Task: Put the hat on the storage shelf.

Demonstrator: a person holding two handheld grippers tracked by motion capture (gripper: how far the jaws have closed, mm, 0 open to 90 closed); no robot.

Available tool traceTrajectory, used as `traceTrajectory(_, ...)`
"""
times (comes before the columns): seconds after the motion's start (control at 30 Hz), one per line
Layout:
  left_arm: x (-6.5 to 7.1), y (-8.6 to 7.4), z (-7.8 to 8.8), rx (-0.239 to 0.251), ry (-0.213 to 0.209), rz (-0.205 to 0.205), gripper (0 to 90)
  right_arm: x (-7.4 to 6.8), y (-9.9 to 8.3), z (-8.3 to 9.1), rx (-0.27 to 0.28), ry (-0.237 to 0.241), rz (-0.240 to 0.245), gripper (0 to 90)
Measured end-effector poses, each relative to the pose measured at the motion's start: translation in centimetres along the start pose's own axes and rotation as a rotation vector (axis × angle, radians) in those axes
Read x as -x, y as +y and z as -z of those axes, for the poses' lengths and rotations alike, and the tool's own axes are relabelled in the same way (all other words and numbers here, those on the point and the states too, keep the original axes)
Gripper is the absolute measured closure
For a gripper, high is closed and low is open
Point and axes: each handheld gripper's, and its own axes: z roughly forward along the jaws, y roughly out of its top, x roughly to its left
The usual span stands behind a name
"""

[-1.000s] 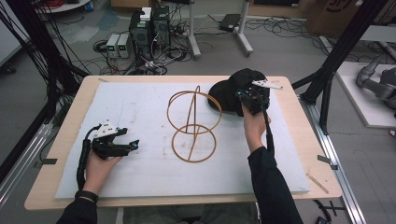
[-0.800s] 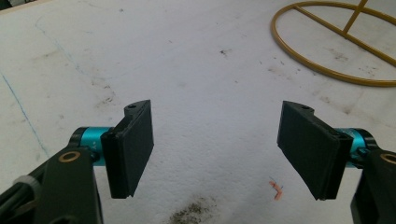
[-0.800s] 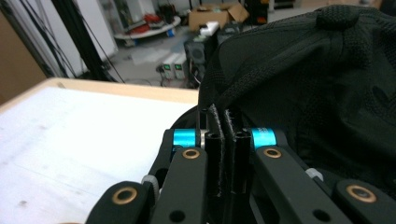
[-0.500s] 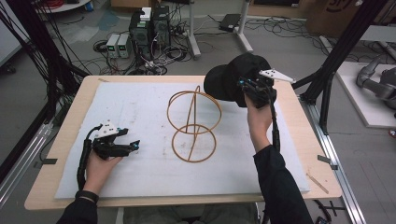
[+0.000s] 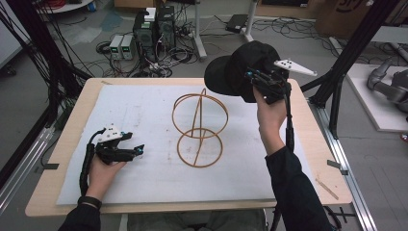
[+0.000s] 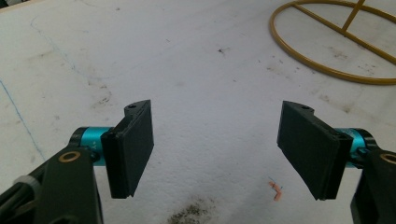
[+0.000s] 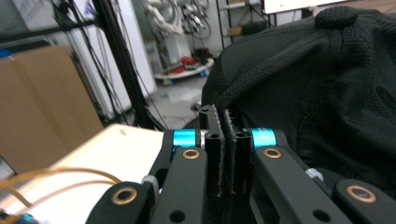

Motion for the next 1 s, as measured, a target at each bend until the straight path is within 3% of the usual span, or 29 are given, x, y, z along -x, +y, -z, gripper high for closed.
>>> traceTrajectory(0.37, 0.0, 0.1, 0.0, 0.003, 0.002, -0.007, 27.1, -2.4, 2.4, 1.0, 0.033, 0.101, 0.014, 89.1)
traceTrajectory(0.47, 0.0, 0.1, 0.0, 0.004, 0.001, -0.005, 27.1, -2.4, 2.8, 1.0, 0.049, 0.159, -0.019, 89.1)
traceTrajectory(0.53, 0.0, 0.1, 0.0, 0.004, 0.000, -0.005, 27.1, -2.3, 2.9, 1.0, 0.047, 0.170, -0.024, 89.1)
traceTrajectory(0.57, 0.0, 0.0, 0.0, 0.000, 0.001, -0.009, 27.1, -2.3, 2.9, 0.9, 0.050, 0.203, -0.041, 89.1)
traceTrajectory(0.8, 0.0, 0.0, -0.2, -0.005, 0.001, -0.010, 27.3, -2.6, 3.2, 1.0, 0.065, 0.288, -0.084, 89.1)
traceTrajectory(0.9, 0.1, 0.0, -0.2, -0.009, -0.001, -0.012, 27.3, -2.7, 3.4, 1.1, 0.079, 0.351, -0.152, 89.1)
traceTrajectory(1.0, 0.1, 0.1, -0.3, -0.010, -0.004, -0.014, 27.4, -2.9, 3.5, 1.2, 0.081, 0.377, -0.164, 89.1)
